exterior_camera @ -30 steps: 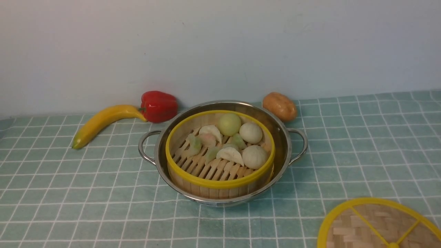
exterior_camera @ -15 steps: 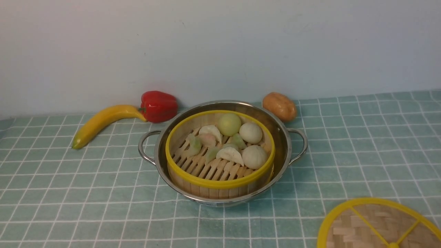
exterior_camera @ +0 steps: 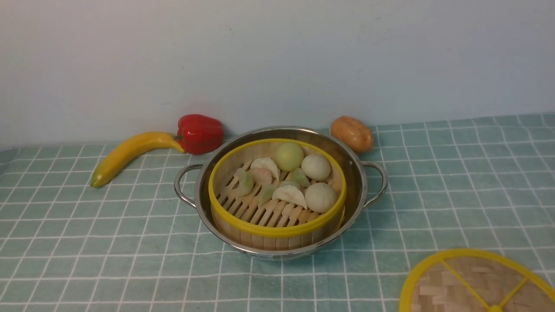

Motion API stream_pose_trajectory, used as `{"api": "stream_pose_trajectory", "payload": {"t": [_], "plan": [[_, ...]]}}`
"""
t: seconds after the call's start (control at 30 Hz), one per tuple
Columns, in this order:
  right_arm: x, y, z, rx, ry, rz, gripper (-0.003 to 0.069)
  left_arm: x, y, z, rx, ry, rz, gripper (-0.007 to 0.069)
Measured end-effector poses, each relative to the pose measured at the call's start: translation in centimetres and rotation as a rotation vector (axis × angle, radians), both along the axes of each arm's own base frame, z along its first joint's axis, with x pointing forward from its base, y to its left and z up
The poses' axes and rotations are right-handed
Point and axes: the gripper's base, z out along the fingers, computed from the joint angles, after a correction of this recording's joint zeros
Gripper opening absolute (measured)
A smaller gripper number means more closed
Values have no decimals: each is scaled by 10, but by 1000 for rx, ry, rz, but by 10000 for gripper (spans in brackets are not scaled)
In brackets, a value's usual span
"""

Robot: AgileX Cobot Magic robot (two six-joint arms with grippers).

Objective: Place the steamer in the pot on the blue tablecloth, and put the lid on the steamer.
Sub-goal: 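Move the gripper down to the bamboo steamer lid and grasp its center knob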

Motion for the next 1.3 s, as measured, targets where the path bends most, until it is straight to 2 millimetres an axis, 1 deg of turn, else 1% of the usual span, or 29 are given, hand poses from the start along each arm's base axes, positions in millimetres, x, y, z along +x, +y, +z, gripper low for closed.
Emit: {"api": "stream_pose_trajectory", "payload": {"t": [0.07, 0.17, 0.23, 0.3, 0.33, 0.43, 0.47, 0.5, 0.53, 0.57, 0.6, 0.63, 0.67, 0.7, 0.73, 0.77, 0.8, 0.83, 0.87, 0.9, 0.97, 1.0, 1.03, 1.1, 1.13, 1.17, 1.2, 1.23, 1.3], "plan": [[-13, 2, 19, 30, -15, 27, 243, 0, 0, 0, 0, 0, 0, 128], [-29, 6, 45, 91, -87, 66, 243, 0, 0, 0, 0, 0, 0, 135], [-36, 7, 54, 87, -100, 77, 243, 0, 0, 0, 0, 0, 0, 138], [-47, 9, 61, 12, -42, 93, 243, 0, 0, 0, 0, 0, 0, 138], [-48, 10, 63, -34, -1, 99, 243, 0, 0, 0, -1, 0, 0, 138], [-35, 12, 69, -156, 193, 133, 243, 0, 0, 0, -1, 0, 0, 146], [-21, 12, 70, -198, 312, 160, 243, 0, 0, 0, -1, 0, 0, 148], [-18, 12, 71, -204, 322, 162, 243, 0, 0, 0, -1, 0, 0, 148], [-3, 13, 72, -241, 423, 191, 243, 0, 0, 0, -1, 0, 0, 149], [25, 14, 71, -303, 572, 246, 243, 0, 0, 0, -1, 0, 0, 148], [40, 14, 69, -327, 633, 273, 243, 0, 0, 0, -1, 0, 0, 148], [60, 14, 66, -353, 704, 310, 243, 0, 0, 0, -1, 0, 0, 148], [80, 15, 61, -369, 773, 345, 243, 0, 0, 0, -1, 0, 0, 148], [95, 15, 58, -391, 817, 383, 243, 0, 0, 0, -1, 0, 0, 150], [121, 17, 49, -405, 893, 441, 243, 0, 0, 0, -1, 0, 0, 158], [125, 17, 47, -400, 904, 446, 243, 0, 0, 0, -1, 0, 0, 158], [152, 19, 34, -401, 986, 506, 243, 0, 0, 0, -1, 0, 0, 162], [168, 22, 25, -411, 1030, 541, 243, 0, 0, 0, -1, 0, 0, 167], [178, 24, 17, -414, 1070, 563, 243, 0, 0, 0, -1, 0, 0, 170], [180, 25, 15, -421, 1080, 571, 243, 0, 0, 0, -1, 0, 0, 170], [203, 36, -7, -462, 1191, 623, 243, 0, 0, 0, -1, 0, 0, 174], [213, 43, -23, -497, 1267, 633, 243, 0, 0, 0, 0, 0, 0, 178], [217, 47, -32, -518, 1311, 634, 243, 0, 0, 0, 0, 0, 0, 180], [224, 58, -52, -556, 1407, 619, 243, 0, 0, 0, 0, 0, 0, 181], [226, 60, -55, -564, 1426, 613, 243, 0, 0, 0, 0, 0, 0, 181], [230, 66, -70, -600, 1493, 592, 243, 0, 0, 0, 0, 0, 0, 188], [230, 67, -71, -603, 1498, 590, 243, 0, 0, 0, 0, 0, 0, 188], [232, 73, -80, -627, 1530, 581, 243, 0, 0, 0, 0, 0, 0, 191], [235, 77, -87, -636, 1545, 576, 243, 0, 0, 0, 0, 0, 0, 191]]}}
